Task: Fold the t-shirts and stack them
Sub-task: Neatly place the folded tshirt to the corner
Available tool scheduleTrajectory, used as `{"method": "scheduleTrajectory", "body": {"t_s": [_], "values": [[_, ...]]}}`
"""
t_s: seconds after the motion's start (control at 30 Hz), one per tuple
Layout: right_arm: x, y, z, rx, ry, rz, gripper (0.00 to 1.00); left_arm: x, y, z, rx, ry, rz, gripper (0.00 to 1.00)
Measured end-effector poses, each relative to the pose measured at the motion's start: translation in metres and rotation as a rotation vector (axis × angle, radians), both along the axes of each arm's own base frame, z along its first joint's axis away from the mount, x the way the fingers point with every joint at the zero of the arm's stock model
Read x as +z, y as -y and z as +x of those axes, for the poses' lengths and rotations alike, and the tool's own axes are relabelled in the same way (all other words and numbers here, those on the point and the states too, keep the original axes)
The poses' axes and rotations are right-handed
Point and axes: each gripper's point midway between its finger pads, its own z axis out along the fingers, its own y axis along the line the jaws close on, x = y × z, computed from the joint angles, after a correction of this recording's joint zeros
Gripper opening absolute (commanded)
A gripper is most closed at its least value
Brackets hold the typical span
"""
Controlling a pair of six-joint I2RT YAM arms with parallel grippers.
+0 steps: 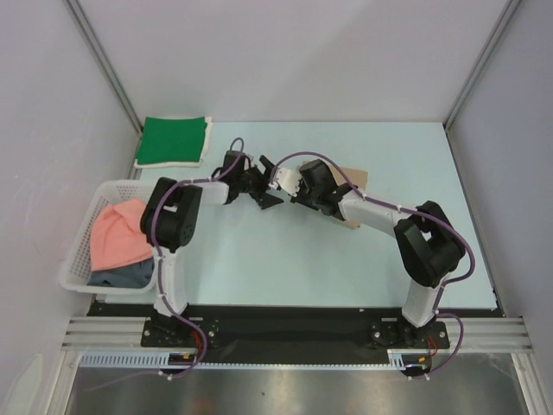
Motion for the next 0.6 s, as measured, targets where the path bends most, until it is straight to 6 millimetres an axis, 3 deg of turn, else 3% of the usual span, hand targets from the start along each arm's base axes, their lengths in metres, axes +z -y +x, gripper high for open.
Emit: {"method": "scheduleTrajectory", "body": {"t_s": [0.13, 0.37, 0.6], "values": [[0.0, 0.004, 0.0, -0.008, -0.014, 0.017, 0.0, -0.008, 0.029, 0.025, 0.001, -0.013, -0.028, 1.0], [0.001, 0.01, 0.003, -0.036, -0.041, 0.063, 0.0, -0.01, 0.06, 0.036, -0.004, -0.024, -0.068, 1.0], [0.013, 0.022, 0.01, -0.083, -0.048, 0.131, 0.0, -0.017, 0.071, 0.049, -0.008, -0.043, -0.027, 0.95]]}}
